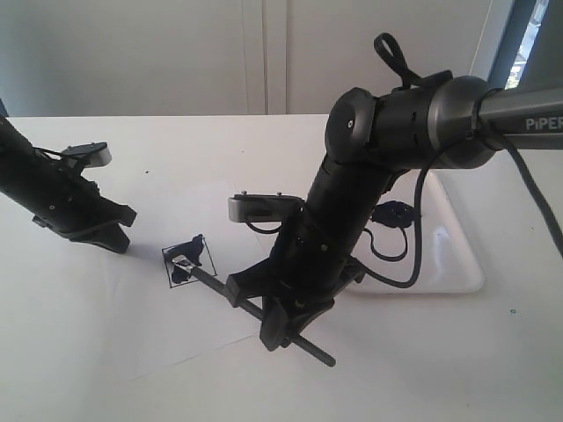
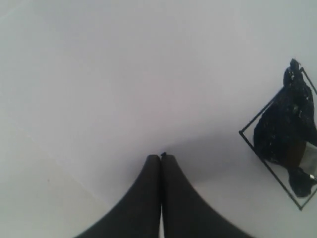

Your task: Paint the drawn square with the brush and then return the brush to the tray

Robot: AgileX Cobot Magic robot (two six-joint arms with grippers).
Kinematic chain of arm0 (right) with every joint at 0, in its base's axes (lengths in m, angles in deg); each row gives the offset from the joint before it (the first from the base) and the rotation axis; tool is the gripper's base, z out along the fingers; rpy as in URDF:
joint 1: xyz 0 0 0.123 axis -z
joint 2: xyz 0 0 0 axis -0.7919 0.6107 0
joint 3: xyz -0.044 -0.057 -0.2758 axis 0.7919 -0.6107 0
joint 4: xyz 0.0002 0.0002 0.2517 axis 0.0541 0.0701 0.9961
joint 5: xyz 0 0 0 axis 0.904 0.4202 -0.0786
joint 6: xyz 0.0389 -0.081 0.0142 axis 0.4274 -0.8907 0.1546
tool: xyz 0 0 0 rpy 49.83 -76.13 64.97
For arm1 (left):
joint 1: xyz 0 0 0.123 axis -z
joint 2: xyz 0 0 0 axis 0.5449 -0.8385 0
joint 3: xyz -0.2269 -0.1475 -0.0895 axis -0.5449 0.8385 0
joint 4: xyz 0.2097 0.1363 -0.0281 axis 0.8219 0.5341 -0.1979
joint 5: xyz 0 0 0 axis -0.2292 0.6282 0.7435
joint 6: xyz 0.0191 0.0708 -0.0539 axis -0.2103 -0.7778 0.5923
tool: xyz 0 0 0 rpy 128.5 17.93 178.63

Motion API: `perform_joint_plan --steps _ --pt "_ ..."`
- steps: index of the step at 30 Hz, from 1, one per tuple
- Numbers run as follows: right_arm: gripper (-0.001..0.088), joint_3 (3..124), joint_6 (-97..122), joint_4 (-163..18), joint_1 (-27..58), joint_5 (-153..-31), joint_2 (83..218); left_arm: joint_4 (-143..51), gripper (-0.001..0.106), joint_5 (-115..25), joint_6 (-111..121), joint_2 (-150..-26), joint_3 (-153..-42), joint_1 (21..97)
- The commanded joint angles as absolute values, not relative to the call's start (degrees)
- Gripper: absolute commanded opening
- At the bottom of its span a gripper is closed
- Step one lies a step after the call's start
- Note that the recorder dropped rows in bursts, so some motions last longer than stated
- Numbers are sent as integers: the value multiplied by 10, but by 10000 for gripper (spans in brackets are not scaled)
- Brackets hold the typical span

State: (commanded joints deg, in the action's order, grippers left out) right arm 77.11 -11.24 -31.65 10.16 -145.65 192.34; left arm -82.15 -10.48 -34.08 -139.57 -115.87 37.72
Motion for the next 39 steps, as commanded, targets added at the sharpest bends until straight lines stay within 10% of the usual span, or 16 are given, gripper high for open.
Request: perform_joint_plan --steps 15,39 --pt "0 771 -110 -320 102 -1449 1923 -846 0 80 -314 -1295 -1147 381" --pt "0 771 -107 -326 102 -1445 1923 -824 0 -74 -290 -1301 -1048 451"
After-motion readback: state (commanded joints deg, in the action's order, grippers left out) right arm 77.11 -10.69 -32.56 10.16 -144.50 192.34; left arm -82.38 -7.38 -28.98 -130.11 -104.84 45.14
